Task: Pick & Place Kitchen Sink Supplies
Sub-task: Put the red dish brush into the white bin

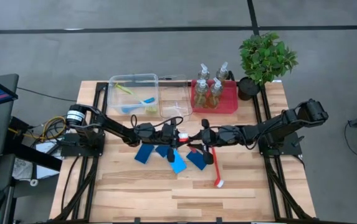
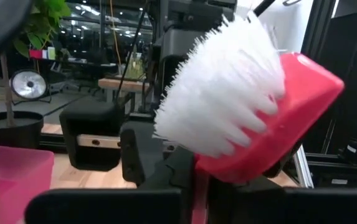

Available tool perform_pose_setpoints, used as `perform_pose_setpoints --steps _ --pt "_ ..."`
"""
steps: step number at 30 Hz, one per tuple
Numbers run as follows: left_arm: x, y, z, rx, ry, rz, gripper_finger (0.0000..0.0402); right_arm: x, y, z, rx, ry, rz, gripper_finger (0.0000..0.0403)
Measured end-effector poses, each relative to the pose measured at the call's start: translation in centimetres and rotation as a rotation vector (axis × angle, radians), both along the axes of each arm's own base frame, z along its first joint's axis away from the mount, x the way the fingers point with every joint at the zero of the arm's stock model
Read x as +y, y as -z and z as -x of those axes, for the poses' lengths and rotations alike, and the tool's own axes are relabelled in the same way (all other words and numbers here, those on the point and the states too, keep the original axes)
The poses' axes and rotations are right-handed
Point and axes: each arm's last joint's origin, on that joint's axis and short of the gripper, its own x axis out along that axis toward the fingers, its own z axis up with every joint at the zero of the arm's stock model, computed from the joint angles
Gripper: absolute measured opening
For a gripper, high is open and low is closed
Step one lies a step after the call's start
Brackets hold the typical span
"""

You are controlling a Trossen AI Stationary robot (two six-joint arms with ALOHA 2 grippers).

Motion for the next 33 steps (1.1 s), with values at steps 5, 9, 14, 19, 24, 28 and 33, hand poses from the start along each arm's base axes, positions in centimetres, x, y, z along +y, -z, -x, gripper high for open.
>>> perform_pose_setpoints --steps 5,9,14,19,24,28,33 --pt "0.0 -0.5 0.2 0.014 0.009 -0.007 0.0036 -0.4 0.5 0.0 0.048 0.016 0.008 0.0120" --pt "0.2 -2.0 0.9 0.047 -0.003 -0.037 0.0030 -0.7 0.8 0.0 0.078 0.028 0.012 0.0127" --pt "0.5 -4.5 2.4 0.084 -0.049 -0.090 0.0018 -1.0 0.9 0.0 0.098 0.041 0.008 0.0132" --pt "1.0 -7.0 4.2 0.105 -0.143 -0.147 0.0042 -1.1 1.1 0.1 0.116 0.067 0.013 0.0133" --pt "1.7 -9.6 6.6 0.104 -0.250 -0.202 0.0020 -1.3 1.3 0.1 0.135 0.076 0.017 0.0134" --pt "2.4 -11.6 8.7 0.090 -0.342 -0.240 0.0024 -1.3 1.3 0.1 0.135 0.076 0.017 0.0133" --pt "4.0 -13.2 11.0 0.110 -0.513 -0.273 0.0045 -1.3 1.3 0.1 0.134 0.076 0.016 0.0128"
